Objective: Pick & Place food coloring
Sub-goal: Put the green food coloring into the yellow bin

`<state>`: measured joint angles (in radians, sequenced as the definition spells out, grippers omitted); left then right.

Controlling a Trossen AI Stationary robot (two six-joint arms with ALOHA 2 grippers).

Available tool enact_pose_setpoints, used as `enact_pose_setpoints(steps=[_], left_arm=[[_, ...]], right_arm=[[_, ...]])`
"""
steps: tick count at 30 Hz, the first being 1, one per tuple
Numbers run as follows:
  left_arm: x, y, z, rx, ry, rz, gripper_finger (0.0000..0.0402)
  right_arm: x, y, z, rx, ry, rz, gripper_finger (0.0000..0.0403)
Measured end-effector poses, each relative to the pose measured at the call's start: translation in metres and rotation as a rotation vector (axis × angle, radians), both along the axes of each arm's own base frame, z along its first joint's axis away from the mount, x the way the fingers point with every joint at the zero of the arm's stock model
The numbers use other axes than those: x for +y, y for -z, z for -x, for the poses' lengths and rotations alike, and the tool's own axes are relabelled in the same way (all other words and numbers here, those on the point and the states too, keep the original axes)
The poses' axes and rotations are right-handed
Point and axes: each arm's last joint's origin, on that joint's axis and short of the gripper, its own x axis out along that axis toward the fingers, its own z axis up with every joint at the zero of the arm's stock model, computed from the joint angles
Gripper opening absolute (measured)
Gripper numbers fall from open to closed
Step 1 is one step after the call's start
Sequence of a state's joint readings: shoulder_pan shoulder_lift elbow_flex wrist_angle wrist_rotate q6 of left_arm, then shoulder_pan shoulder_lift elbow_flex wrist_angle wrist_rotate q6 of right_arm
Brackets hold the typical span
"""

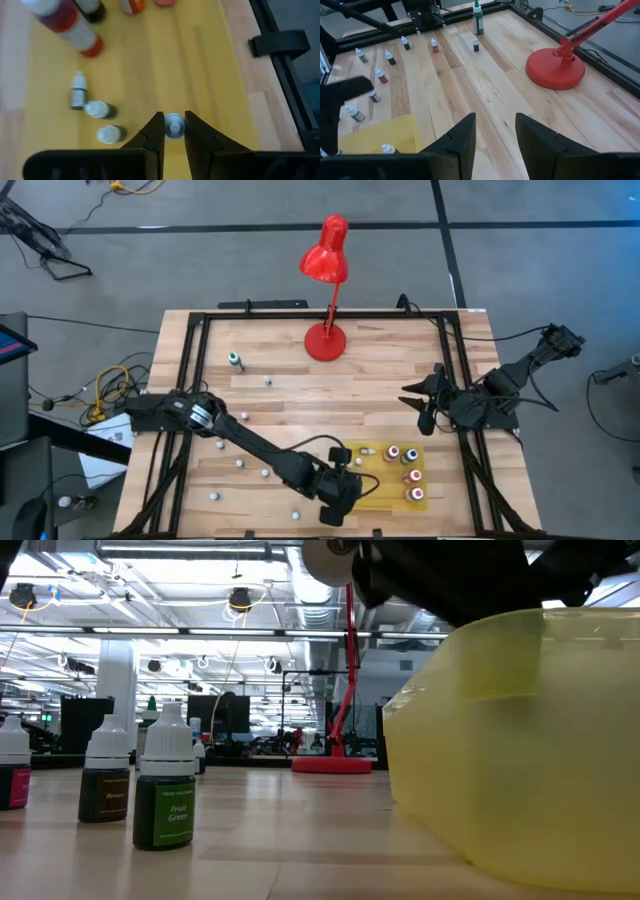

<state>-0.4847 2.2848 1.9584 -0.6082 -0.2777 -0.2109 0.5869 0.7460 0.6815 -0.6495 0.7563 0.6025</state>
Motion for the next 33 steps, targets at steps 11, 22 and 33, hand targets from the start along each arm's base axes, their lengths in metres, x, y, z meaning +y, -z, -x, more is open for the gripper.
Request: enact_pose_setpoints(steps=[11, 22, 33], left_arm=[[0.0, 0.029, -0.006, 0.038, -0.032, -0.031, 0.0047], [0.013, 0.03, -0.01, 0.079, -0.083, -0.011, 0.005], [0.025, 0.032, -0.012, 0.113, -0.098, -0.01, 0.0051]], right_arm=[[0.0, 0.0, 0.0, 0.0, 0.0, 0.0, 0.0129], [0.0, 0.0, 0.0, 0.0, 0.0, 0.0, 0.0129], [0.0, 0.0, 0.0, 0.0, 0.0, 0.0, 0.0129]])
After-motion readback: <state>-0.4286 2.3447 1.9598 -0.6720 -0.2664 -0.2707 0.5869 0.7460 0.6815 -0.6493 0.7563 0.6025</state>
